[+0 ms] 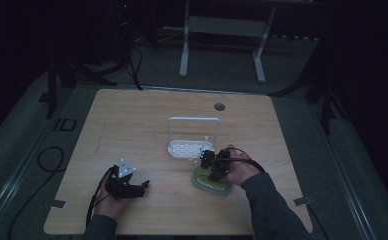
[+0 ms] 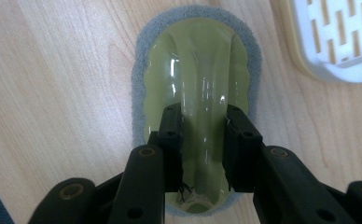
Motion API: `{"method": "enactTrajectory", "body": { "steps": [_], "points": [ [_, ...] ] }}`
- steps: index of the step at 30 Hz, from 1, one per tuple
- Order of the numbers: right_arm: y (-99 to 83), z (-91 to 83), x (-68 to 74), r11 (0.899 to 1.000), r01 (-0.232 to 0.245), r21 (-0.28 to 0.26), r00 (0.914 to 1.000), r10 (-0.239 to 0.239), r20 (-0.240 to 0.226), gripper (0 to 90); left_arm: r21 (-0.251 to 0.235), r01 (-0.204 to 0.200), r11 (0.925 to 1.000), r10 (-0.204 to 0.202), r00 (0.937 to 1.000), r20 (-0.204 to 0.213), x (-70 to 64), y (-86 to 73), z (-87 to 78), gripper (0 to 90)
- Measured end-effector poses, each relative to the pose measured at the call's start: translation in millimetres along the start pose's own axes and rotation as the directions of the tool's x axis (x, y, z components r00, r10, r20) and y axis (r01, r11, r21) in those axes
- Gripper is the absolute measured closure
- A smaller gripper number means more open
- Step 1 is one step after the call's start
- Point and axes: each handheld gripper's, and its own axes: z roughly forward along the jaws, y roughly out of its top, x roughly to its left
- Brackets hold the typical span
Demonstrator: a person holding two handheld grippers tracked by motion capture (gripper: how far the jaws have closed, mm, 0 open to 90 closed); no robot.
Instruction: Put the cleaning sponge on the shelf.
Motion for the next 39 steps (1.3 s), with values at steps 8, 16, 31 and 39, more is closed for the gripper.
{"method": "enactTrajectory", "body": {
  "steps": [8,16,31,39],
  "points": [
    [2.1,-5.0,2.7,0.999,0.051,-0.015,0.9981,-0.051,0.035,71.4,-0.001,0.001,1.0,-0.001,1.0,0.0,-0.2,0.0,0.1,14.6],
    [7.4,-11.2,5.8,0.994,0.101,-0.046,0.9923,-0.098,0.076,71.5,-0.001,0.0,1.0,0.0,1.0,0.0,-0.2,0.0,0.1,14.6],
    [13.8,-14.8,6.6,0.988,0.141,-0.065,0.9828,-0.131,0.13,71.5,-0.002,0.001,1.0,-0.001,1.0,0.0,-0.2,0.0,0.2,14.6],
    [20.5,-18.4,6.8,0.984,0.166,-0.071,0.9756,-0.153,0.157,71.5,-0.002,0.002,1.0,-0.002,1.0,0.0,-0.2,0.0,0.2,14.6]
  ]
}}
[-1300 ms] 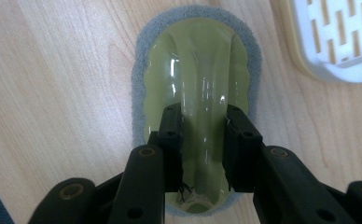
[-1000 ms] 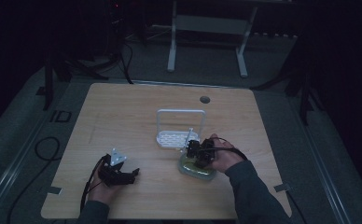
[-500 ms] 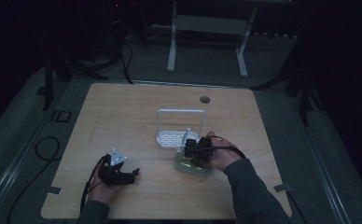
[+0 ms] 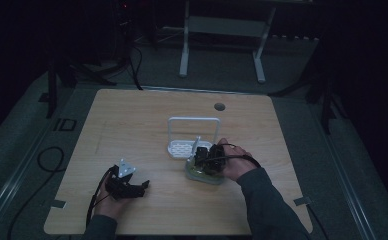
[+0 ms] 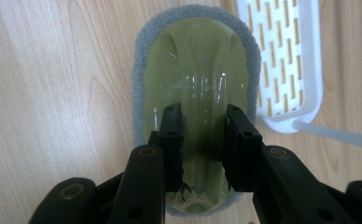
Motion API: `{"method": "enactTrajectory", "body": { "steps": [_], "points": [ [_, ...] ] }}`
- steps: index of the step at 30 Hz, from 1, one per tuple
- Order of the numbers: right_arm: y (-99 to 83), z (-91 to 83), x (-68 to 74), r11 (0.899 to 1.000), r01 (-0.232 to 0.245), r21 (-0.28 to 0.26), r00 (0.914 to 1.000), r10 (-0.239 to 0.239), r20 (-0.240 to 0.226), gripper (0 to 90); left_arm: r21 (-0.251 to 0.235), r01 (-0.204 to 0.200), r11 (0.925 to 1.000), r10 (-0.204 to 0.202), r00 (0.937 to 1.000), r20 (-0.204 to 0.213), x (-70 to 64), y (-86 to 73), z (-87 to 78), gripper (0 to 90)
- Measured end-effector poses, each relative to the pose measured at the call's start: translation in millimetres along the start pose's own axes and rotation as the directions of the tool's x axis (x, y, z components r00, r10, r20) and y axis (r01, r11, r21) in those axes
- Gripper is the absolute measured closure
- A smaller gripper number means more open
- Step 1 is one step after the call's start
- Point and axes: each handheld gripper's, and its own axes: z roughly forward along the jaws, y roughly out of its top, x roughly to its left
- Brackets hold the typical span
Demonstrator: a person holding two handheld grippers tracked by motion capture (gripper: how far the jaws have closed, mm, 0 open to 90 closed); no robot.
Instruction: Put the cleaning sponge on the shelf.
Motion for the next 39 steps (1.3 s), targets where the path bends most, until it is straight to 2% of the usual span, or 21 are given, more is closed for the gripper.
{"method": "enactTrajectory", "body": {
  "steps": [8,22,39],
  "points": [
    [10.9,-3.9,-0.1,0.999,0.033,-0.014,0.999,-0.033,0.029,71.5,0.0,0.0,1.0,0.0,1.0,0.0,0.0,0.0,0.0,14.6],
    [17.4,-3.1,-1.2,0.998,0.057,-0.028,0.9979,-0.056,0.034,71.6,0.0,0.0,1.0,0.0,1.0,0.002,-0.1,0.1,0.1,14.6],
    [30.2,-3.6,-5.7,0.992,0.117,-0.037,0.9907,-0.114,0.074,71.6,0.0,-0.001,1.0,0.001,1.0,0.003,-0.2,0.1,0.2,14.6]
  ]
}}
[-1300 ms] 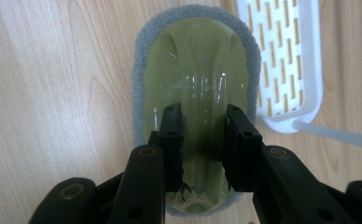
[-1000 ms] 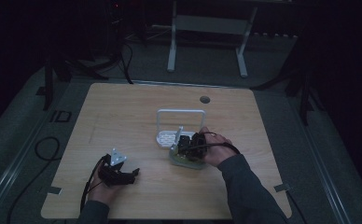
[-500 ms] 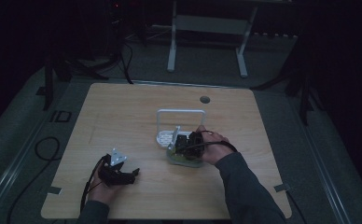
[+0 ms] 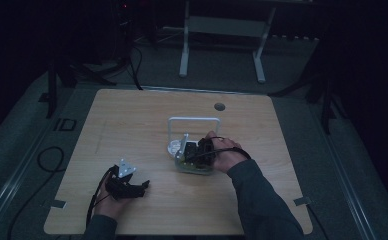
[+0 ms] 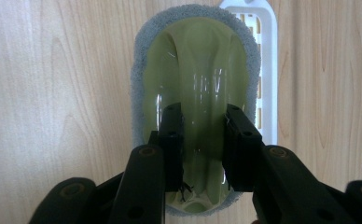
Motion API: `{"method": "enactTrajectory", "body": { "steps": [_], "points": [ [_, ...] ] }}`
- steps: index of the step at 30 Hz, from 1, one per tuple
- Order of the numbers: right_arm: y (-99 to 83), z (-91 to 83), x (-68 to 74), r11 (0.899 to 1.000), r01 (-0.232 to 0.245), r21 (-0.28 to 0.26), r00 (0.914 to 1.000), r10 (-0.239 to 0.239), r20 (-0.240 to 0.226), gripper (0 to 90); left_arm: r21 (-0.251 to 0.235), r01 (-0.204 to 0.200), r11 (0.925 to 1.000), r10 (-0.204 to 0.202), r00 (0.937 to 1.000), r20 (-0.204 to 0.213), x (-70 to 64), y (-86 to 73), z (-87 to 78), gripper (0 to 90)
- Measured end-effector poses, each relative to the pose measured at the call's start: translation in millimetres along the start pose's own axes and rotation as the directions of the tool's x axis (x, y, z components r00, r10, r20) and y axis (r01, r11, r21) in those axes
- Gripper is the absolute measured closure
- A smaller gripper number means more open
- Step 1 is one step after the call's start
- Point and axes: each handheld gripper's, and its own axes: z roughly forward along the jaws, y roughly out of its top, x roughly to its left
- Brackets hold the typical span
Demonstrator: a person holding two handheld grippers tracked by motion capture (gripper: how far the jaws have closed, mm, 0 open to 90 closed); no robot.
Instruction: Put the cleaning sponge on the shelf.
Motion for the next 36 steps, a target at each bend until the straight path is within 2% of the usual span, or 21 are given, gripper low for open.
{"method": "enactTrajectory", "body": {
  "steps": [9,16,19,25,28,36],
  "points": [
    [-0.1,2.1,-6.9,1.0,0.015,0.008,0.9995,-0.015,0.027,71.6,0.0,0.0,1.0,0.0,1.0,0.0,0.0,0.0,0.0,14.6],
    [2.5,0.0,-16.0,0.999,0.014,-0.031,0.9991,-0.013,0.041,71.6,0.0,-0.001,1.0,0.001,1.0,0.0,0.0,0.0,0.0,14.6],
    [2.5,2.9,-17.7,0.999,0.022,-0.025,0.9983,-0.021,0.054,71.6,0.0,-0.001,1.0,0.001,1.0,0.001,-0.1,0.0,0.1,14.6],
    [3.0,6.8,-21.6,0.999,0.025,-0.027,0.9989,-0.024,0.041,71.6,0.0,-0.002,1.0,0.002,1.0,0.003,-0.1,0.1,0.1,14.6],
    [5.4,7.6,-23.9,0.999,0.035,-0.014,0.9979,-0.034,0.056,71.6,0.001,-0.004,1.0,0.004,1.0,0.004,0.0,0.2,0.1,14.6],
    [10.7,11.7,-27.7,0.998,0.058,-0.012,0.9971,-0.057,0.051,71.6,0.0,-0.005,1.0,0.005,1.0,0.005,-0.2,0.2,0.1,14.6]
  ]
}}
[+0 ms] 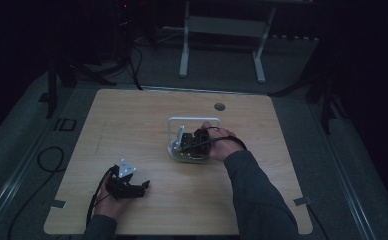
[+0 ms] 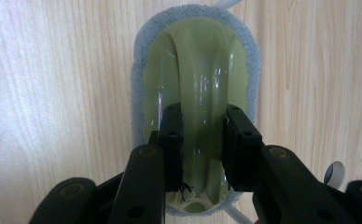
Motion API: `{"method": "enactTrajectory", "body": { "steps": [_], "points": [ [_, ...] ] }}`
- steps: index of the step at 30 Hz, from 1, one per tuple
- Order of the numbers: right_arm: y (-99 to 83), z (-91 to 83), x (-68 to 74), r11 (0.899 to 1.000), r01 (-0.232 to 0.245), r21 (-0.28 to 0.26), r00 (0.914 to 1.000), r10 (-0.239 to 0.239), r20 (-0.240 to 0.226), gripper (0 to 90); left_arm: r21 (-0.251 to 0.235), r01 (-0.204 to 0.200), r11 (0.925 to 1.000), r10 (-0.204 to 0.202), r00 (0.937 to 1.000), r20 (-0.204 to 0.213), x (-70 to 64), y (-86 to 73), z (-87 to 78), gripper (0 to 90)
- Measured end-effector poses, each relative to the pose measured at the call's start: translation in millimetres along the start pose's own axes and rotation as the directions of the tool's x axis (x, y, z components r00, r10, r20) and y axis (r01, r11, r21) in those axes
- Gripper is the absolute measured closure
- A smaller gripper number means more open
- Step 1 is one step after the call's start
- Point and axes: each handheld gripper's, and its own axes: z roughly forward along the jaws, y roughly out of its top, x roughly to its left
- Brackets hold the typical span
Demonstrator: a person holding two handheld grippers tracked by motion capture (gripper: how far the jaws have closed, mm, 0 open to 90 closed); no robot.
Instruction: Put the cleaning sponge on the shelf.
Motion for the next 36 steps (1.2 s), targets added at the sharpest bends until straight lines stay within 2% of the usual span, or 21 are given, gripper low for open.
{"method": "enactTrajectory", "body": {
  "steps": [8,18,36],
  "points": [
    [-0.4,4.2,-2.7,1.0,-0.002,0.014,1.0,0.002,0.007,71.6,0.0,-0.002,1.0,0.002,1.0,0.001,0.0,0.1,0.1,14.6],
    [5.0,2.4,-8.0,0.999,0.017,0.033,0.9995,-0.018,0.027,71.6,0.0,-0.003,1.0,0.003,1.0,0.001,0.0,0.1,0.2,14.6],
    [6.6,17.5,-8.4,0.997,0.029,0.065,0.9988,-0.031,0.039,71.6,-0.001,-0.003,1.0,0.003,1.0,0.002,-0.2,0.1,0.2,14.6]
  ]
}}
